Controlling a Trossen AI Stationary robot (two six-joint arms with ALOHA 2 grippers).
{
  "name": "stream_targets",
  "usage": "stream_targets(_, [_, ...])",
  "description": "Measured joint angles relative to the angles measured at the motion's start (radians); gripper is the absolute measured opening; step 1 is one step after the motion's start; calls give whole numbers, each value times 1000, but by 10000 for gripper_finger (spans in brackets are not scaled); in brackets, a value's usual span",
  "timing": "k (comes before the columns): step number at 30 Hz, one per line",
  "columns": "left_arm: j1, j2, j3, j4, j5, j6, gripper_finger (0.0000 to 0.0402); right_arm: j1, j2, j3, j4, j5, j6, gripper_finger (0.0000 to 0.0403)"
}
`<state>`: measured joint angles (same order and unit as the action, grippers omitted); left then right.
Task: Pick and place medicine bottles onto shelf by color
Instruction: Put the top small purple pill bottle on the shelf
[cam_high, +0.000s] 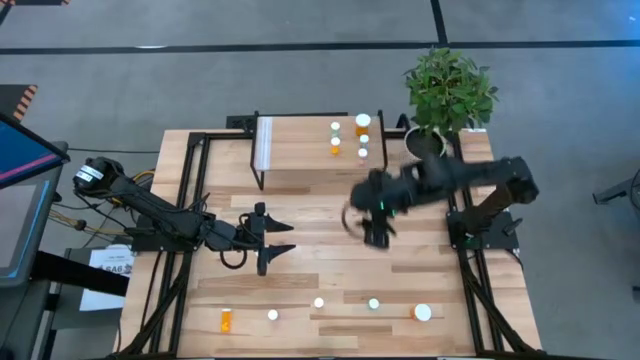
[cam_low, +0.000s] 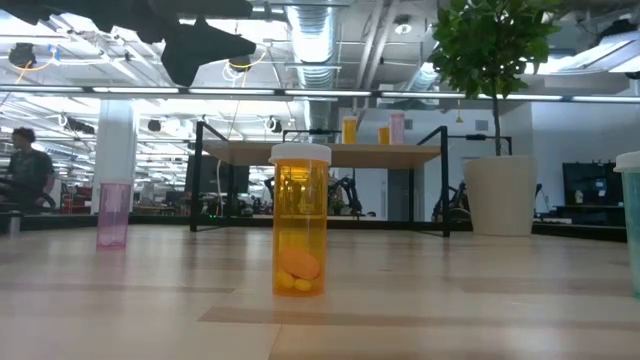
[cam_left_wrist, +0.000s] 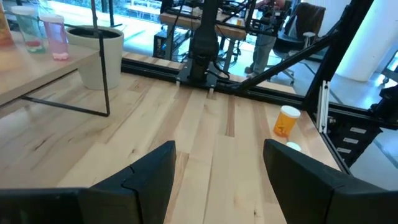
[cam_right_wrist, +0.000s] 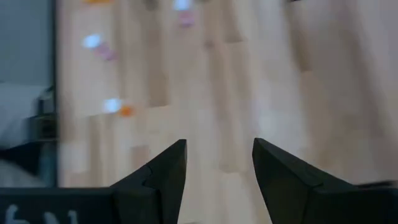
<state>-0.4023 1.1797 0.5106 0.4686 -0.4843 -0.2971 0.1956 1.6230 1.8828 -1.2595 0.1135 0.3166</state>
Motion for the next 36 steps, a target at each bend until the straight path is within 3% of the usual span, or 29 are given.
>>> stream_targets(8, [-8, 0, 0, -6, 70, -23, 231, 306, 50, -1, 15, 60, 174, 200])
stream_targets(18, [-37, 0, 0, 24, 26, -29, 231, 502, 204, -1, 2, 93, 409, 201])
stream_targets(28, [-37, 0, 0, 84, 24, 0, 231, 537, 372, -1, -18, -11, 438, 199])
stream_targets(36, [-37, 0, 0, 71, 27, 1, 231, 496, 293, -1, -4, 25, 400, 188])
